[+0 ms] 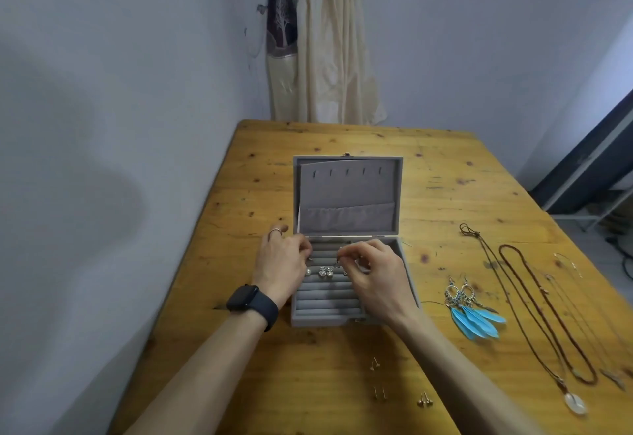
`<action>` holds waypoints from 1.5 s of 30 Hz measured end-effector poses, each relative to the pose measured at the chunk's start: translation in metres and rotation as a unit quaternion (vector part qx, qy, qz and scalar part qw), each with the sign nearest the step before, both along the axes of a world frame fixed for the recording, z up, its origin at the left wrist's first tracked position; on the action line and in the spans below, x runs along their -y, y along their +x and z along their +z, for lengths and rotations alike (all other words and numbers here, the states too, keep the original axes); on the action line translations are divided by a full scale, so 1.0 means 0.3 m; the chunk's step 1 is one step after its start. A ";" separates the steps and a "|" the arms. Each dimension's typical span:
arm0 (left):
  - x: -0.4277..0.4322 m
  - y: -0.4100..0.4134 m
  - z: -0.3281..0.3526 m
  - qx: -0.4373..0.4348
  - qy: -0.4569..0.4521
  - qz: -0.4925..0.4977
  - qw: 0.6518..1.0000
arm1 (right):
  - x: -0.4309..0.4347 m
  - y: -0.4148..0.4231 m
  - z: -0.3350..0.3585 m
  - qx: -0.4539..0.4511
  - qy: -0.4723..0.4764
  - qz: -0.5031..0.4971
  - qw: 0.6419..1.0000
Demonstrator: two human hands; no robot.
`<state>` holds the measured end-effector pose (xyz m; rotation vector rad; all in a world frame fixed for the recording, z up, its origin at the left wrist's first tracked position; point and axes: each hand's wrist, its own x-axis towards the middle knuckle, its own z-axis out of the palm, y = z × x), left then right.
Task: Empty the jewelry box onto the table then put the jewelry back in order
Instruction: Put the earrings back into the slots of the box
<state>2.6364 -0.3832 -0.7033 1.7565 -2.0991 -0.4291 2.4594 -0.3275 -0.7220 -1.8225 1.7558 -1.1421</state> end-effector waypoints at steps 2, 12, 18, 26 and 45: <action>0.005 -0.006 -0.009 -0.008 0.013 0.011 1.000 | -0.016 -0.006 -0.019 0.012 0.006 -0.004 1.000; 0.029 -0.020 -0.001 0.024 -0.012 0.032 0.999 | -0.057 -0.012 -0.057 0.042 -0.013 -0.008 0.999; 0.032 -0.026 -0.006 0.033 -0.038 0.048 0.998 | -0.060 -0.010 -0.056 0.045 -0.018 -0.008 0.999; 0.038 -0.028 -0.005 0.067 -0.047 0.049 0.995 | -0.062 -0.011 -0.061 0.046 -0.022 -0.010 0.999; 0.003 0.017 -0.007 0.055 -0.029 -0.019 0.998 | 0.063 0.021 0.035 0.022 0.002 0.006 1.000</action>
